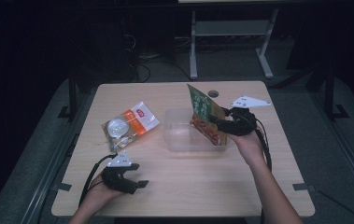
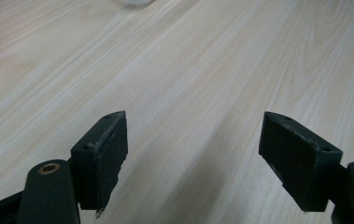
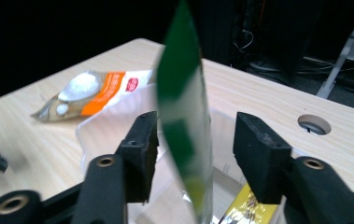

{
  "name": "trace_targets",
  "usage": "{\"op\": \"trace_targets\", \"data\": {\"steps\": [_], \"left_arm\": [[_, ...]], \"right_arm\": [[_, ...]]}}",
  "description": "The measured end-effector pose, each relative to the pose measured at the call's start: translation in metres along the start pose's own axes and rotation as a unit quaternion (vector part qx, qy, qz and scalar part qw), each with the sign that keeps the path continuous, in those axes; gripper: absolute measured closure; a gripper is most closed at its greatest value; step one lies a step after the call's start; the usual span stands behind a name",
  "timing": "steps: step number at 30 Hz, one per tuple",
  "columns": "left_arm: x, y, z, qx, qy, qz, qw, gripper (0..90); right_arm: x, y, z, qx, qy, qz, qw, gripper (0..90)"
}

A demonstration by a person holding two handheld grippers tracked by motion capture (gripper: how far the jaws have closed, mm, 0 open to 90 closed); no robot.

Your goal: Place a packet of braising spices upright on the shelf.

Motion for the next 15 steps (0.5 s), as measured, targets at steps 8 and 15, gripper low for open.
{"op": "trace_targets", "data": {"steps": [8,15], "left_arm": [[-0.001,0.001,-0.001,0.002,0.000,-0.002,1.0000,23.6],[0.000,0.003,-0.002,0.005,-0.001,0.004,1.0000,23.6]], "right_arm": [[-0.007,0.014,-0.002,-0.009,0.006,-0.022,0.9997,36.3],[-0.026,0.028,-0.001,-0.005,0.008,-0.039,0.9992,34.1]]}}
Point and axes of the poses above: each handheld gripper's, and its own axes: y roughly backward along the jaws, x roughly out of its top, z roughly to its right, the point moved 6 cm from there along -y, roughly forward along the jaws, and after that the axes turned 3 degrees about -y, right-handed, at the moved point
